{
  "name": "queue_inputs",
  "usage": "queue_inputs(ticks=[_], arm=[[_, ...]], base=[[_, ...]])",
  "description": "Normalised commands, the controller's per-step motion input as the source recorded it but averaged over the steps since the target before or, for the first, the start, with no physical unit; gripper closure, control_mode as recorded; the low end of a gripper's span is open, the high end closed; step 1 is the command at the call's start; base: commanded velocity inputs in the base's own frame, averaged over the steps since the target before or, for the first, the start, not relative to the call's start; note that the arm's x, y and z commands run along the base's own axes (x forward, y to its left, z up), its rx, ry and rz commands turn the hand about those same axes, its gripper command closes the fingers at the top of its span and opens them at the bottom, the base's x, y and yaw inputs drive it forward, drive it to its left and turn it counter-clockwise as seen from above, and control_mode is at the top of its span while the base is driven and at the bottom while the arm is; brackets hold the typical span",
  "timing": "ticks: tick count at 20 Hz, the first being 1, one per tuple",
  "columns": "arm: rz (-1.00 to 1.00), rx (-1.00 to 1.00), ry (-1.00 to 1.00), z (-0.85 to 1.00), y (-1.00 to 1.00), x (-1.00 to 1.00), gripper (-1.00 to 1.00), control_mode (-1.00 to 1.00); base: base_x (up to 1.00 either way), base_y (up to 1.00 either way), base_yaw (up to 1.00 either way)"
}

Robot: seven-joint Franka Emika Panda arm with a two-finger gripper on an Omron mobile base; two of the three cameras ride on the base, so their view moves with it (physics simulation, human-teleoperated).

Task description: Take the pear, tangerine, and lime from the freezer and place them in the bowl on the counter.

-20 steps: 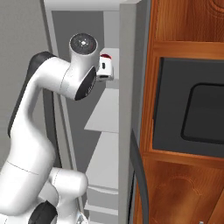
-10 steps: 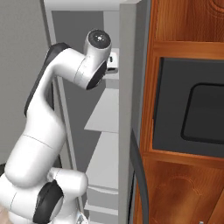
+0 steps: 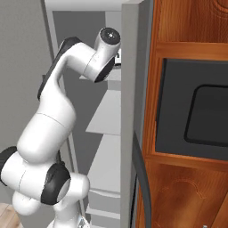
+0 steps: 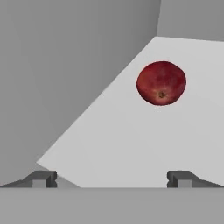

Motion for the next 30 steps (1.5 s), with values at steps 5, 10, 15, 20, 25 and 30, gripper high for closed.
queue_inputs(ticks=[5,10,15,20,25,30], arm=[[0.05,0.00,0.00,0.00,0.00,0.47,-1.00,-1.00],[0.04,0.00,0.00,0.00,0.00,0.57,-1.00,-1.00],[0.04,0.00,0.00,0.00,0.00,0.51,-1.00,-1.00],[0.05,0.00,0.00,-0.02,0.00,0.45,-1.00,-1.00],[0.04,0.00,0.00,-0.13,0.00,0.42,-1.00,-1.00],[0.01,0.00,0.00,-0.09,0.00,0.37,-1.00,-1.00]], base=[[0.00,0.00,0.00],[0.00,0.00,0.00],[0.00,0.00,0.00],[0.00,0.00,0.00],[0.00,0.00,0.00],[0.00,0.00,0.00]])
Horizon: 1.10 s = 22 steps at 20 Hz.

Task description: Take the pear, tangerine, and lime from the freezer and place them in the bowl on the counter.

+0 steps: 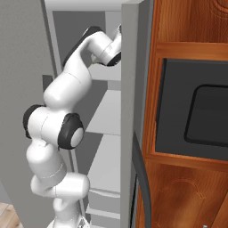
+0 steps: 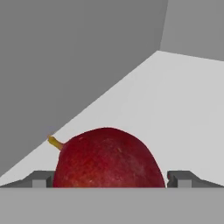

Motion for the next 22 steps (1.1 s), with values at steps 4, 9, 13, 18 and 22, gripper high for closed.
queue_inputs(ticks=[4,9,13,18,22], arm=[[0.00,0.00,0.00,-0.12,0.00,0.29,1.00,-1.00],[0.00,0.00,0.00,-0.13,0.00,0.27,1.00,-1.00],[-0.01,0.00,-0.01,-0.05,-0.01,0.03,1.00,-1.00],[-0.09,0.00,-0.04,0.00,-0.06,-0.27,1.00,-1.00],[-0.14,0.00,-0.06,0.00,0.00,-0.42,1.00,-1.00]], base=[[0.00,0.00,0.00],[0.00,0.00,0.00],[0.00,0.00,0.00],[0.00,0.00,0.00],[0.00,0.00,0.00]])
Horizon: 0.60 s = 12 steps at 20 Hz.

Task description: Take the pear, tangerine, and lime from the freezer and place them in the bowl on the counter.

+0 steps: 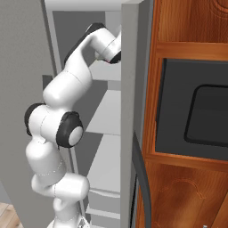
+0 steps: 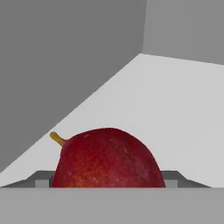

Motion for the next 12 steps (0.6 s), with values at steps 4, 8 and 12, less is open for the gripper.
queue_inputs(ticks=[4,8,12], arm=[[-0.18,0.00,-0.09,-0.01,0.00,-0.47,1.00,-1.00],[-0.21,0.00,-0.11,-0.03,0.00,-0.55,1.00,-1.00],[-0.23,0.00,-0.10,0.00,0.00,-0.63,1.00,-1.00]], base=[[0.00,0.00,0.00],[0.00,0.00,0.00],[0.00,0.00,0.00]])
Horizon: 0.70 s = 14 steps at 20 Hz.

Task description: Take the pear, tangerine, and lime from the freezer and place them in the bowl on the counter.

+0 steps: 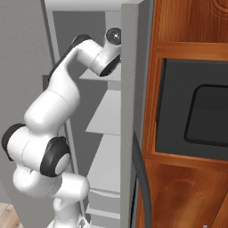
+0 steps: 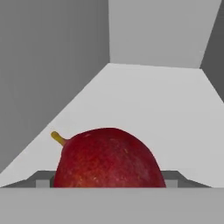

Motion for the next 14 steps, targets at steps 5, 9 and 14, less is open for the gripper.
queue_inputs(ticks=[5,9,14], arm=[[-0.28,0.00,-0.04,0.00,0.00,-0.76,1.00,-1.00],[-0.24,0.00,0.00,0.00,0.00,-0.81,1.00,-1.00],[-0.13,0.02,0.00,0.08,0.00,-0.88,1.00,-1.00]], base=[[0.00,0.00,0.00],[0.00,0.00,0.00],[0.00,0.00,0.00]])
